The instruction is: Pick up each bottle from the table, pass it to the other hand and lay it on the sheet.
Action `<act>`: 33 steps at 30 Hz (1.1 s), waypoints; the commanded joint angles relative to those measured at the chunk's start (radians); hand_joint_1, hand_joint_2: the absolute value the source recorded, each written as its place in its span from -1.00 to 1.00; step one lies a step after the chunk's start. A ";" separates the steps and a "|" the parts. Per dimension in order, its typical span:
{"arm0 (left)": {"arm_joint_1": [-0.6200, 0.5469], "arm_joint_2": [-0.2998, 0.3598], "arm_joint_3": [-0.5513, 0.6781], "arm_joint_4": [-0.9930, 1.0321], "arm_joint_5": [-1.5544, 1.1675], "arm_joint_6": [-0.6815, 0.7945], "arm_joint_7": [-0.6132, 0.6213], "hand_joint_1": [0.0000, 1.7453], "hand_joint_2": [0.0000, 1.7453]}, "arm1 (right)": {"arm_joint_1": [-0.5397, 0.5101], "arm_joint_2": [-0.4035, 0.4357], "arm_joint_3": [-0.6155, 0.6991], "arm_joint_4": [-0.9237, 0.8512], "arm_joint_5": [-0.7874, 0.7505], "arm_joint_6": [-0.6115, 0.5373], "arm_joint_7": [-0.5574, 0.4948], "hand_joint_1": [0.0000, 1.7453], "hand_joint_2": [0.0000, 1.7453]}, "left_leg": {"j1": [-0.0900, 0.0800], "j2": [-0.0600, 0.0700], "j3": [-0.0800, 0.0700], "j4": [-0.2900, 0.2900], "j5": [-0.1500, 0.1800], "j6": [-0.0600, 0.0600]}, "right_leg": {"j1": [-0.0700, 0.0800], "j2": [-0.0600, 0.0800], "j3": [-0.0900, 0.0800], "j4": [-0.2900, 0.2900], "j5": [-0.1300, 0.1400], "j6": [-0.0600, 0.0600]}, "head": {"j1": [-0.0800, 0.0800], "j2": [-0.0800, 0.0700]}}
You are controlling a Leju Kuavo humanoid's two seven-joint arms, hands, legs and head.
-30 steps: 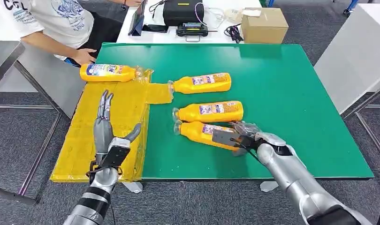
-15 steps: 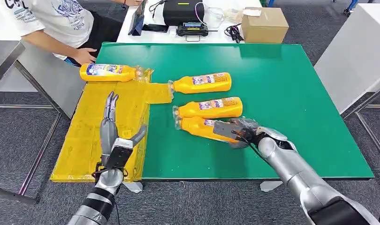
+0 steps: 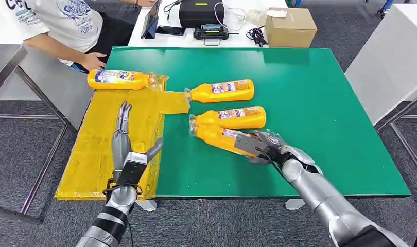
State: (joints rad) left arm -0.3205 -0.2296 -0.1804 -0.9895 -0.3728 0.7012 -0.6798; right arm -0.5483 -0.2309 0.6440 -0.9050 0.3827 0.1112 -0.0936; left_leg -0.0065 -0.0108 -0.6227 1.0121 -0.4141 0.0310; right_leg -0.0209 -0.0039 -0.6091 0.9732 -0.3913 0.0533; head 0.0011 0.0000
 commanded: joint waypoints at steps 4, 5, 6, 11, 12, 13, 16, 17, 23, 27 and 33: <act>0.001 -0.034 0.075 0.019 0.310 -0.368 0.016 -1.00 1.00 | 0.324 0.289 -0.365 -0.570 -0.073 -0.289 -0.345 1.00 1.00 | 0.002 0.003 0.002 0.000 -0.004 -0.004 | 0.002 0.003 0.001 0.002 -0.003 -0.004 | 0.000 0.000; 0.009 -0.037 0.077 -0.007 0.332 -0.408 0.033 -1.00 1.00 | 0.335 0.299 -0.386 -0.583 -0.079 -0.297 -0.357 1.00 1.00 | 0.003 0.006 0.004 0.001 -0.006 -0.005 | 0.003 0.005 0.002 0.002 -0.004 -0.005 | -0.001 0.000; 0.017 -0.040 0.077 -0.035 0.351 -0.438 0.046 -1.00 1.00 | 0.346 0.309 -0.405 -0.590 -0.083 -0.307 -0.368 1.00 1.00 | 0.002 0.001 0.000 0.000 -0.003 -0.003 | 0.002 0.000 -0.001 0.001 -0.003 -0.003 | -0.001 0.000; 0.036 -0.047 0.078 -0.094 0.437 -0.532 0.120 -1.00 1.00 | 0.372 0.323 -0.436 -0.599 -0.070 -0.335 -0.391 1.00 1.00 | 0.002 -0.001 -0.003 0.000 -0.002 -0.002 | 0.002 0.000 -0.003 0.000 -0.002 -0.002 | 0.001 0.000; 0.038 -0.048 0.078 -0.100 0.458 -0.549 0.129 -1.00 1.00 | 0.374 0.326 -0.442 -0.593 -0.069 -0.337 -0.393 1.00 1.00 | 0.003 0.000 -0.001 0.001 -0.003 -0.003 | 0.002 0.000 0.000 0.000 -0.003 -0.003 | 0.001 0.000; 0.044 -0.044 0.072 -0.114 0.497 -0.590 0.140 -1.00 1.00 | 0.381 0.333 -0.451 -0.594 -0.072 -0.343 -0.402 1.00 1.00 | 0.001 -0.001 -0.002 0.000 -0.002 -0.002 | 0.000 0.000 -0.002 0.000 -0.002 -0.002 | 0.000 0.000; 0.066 -0.032 0.043 -0.168 0.577 -0.671 0.180 -1.00 1.00 | 0.405 0.337 -0.467 -0.581 -0.069 -0.352 -0.414 1.00 1.00 | 0.001 -0.002 -0.002 -0.001 -0.002 -0.002 | 0.001 -0.001 -0.002 -0.001 -0.002 -0.002 | 0.000 0.000; 0.069 -0.032 0.041 -0.172 0.578 -0.671 0.181 -1.00 1.00 | 0.409 0.335 -0.468 -0.579 -0.070 -0.352 -0.420 1.00 1.00 | 0.002 -0.001 0.001 0.000 -0.004 -0.003 | 0.002 0.000 0.002 0.000 -0.004 -0.003 | 0.000 0.000; 0.114 0.007 -0.068 -0.231 0.738 -0.885 0.297 -1.00 1.00 | 0.460 0.363 -0.471 -0.472 -0.009 -0.351 -0.451 1.00 1.00 | 0.002 -0.001 0.002 -0.001 -0.003 -0.003 | 0.002 0.000 0.002 -0.001 -0.003 -0.003 | 0.000 0.000; 0.120 0.005 -0.106 -0.211 0.756 -0.907 0.311 -1.00 1.00 | 0.466 0.401 -0.414 -0.384 0.054 -0.381 -0.473 1.00 1.00 | 0.002 0.002 0.003 -0.002 -0.004 -0.003 | 0.002 0.002 0.003 -0.002 -0.003 -0.003 | 0.000 0.000; 0.096 0.002 -0.141 -0.163 0.715 -0.882 0.315 -1.00 1.00 | 0.433 0.442 -0.301 -0.262 0.106 -0.394 -0.470 1.00 1.00 | 0.003 0.003 0.003 -0.001 -0.003 -0.003 | 0.002 0.003 0.002 -0.002 -0.003 -0.003 | 0.000 0.000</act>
State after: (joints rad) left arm -0.1960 -0.2647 -0.2316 -1.2139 0.3780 -0.2052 -0.3773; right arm -0.0688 0.1423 0.2144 -1.4110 0.4365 -0.2510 -0.5581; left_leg -0.0059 -0.0116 -0.6270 1.0117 -0.4151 0.0301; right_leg -0.0207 -0.0044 -0.6133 0.9731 -0.3930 0.0530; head 0.0015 0.0000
